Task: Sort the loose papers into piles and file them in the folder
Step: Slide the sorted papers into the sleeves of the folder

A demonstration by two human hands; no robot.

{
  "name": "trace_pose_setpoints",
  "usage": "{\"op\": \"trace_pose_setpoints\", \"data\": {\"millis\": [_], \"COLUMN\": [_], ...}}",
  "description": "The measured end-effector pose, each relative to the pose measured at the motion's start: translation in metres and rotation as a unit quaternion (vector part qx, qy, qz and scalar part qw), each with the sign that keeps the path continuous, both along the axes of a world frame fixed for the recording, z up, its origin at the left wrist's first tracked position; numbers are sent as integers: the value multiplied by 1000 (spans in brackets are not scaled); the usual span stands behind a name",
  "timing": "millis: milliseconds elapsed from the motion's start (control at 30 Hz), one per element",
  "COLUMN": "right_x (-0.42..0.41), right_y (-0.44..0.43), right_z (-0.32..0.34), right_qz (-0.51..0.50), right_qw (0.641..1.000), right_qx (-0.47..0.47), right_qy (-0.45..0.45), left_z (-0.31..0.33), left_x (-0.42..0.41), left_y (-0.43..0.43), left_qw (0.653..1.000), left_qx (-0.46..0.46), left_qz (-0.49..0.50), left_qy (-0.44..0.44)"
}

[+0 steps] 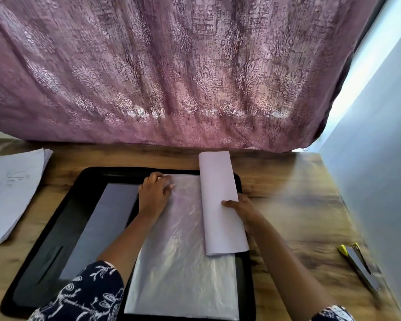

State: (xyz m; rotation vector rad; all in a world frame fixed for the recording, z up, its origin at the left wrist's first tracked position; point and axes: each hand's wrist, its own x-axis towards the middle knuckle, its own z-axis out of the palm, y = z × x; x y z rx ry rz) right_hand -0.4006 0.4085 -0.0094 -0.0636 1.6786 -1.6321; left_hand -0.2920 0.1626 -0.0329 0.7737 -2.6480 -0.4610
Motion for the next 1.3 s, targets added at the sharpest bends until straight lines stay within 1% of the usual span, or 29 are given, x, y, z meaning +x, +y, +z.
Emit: {"op": "trace_pose_setpoints", "data": {"millis": [100, 167, 267, 467, 533, 667, 733, 867, 967, 1033, 1100, 1300], "right_x": [-1, -1, -1, 1, 0, -3, -4, -5, -10, -11, -7, 14], "right_y": [0, -1, 0, 4, 5, 2, -1, -3, -4, -6, -11, -24], "right_z": [-1, -2, -3, 0, 0, 1, 3, 9, 14, 18, 20, 13], "right_qz": [-2, -3, -1, 11, 18, 28, 27, 38, 40, 40, 40, 46], "right_qw": [1000, 1000, 1000, 1000, 1000, 1000, 1000, 999, 997, 997, 997, 998], "right_qx": [0, -1, 4, -1, 0, 4, 4, 6, 4, -8, -27, -48], "right_qy": [-3, -5, -7, -5, -9, -12, -3, 29, 59, 62, 53, 16], "left_z": [3, 7, 12, 4, 6, 20, 21, 19, 14, 8, 3, -8], "left_x": [-7, -12, -17, -16, -19, -29, -33, -35, -30, -25, -20, 3], "left_y": [-8, -17, -32, -36, -40, -48, -49, -48, -42, -38, -33, -36], "left_qw": [1000, 999, 994, 987, 984, 979, 975, 969, 976, 979, 983, 989], "left_qx": [5, 24, 60, 122, 128, 120, 129, 194, 177, 164, 134, 87], "left_qz": [-12, -44, -88, -97, -117, -163, -175, -149, -120, -111, -111, -93], "left_qy": [-15, -17, -6, 48, 31, -39, -39, 0, 36, 59, 61, 68]}}
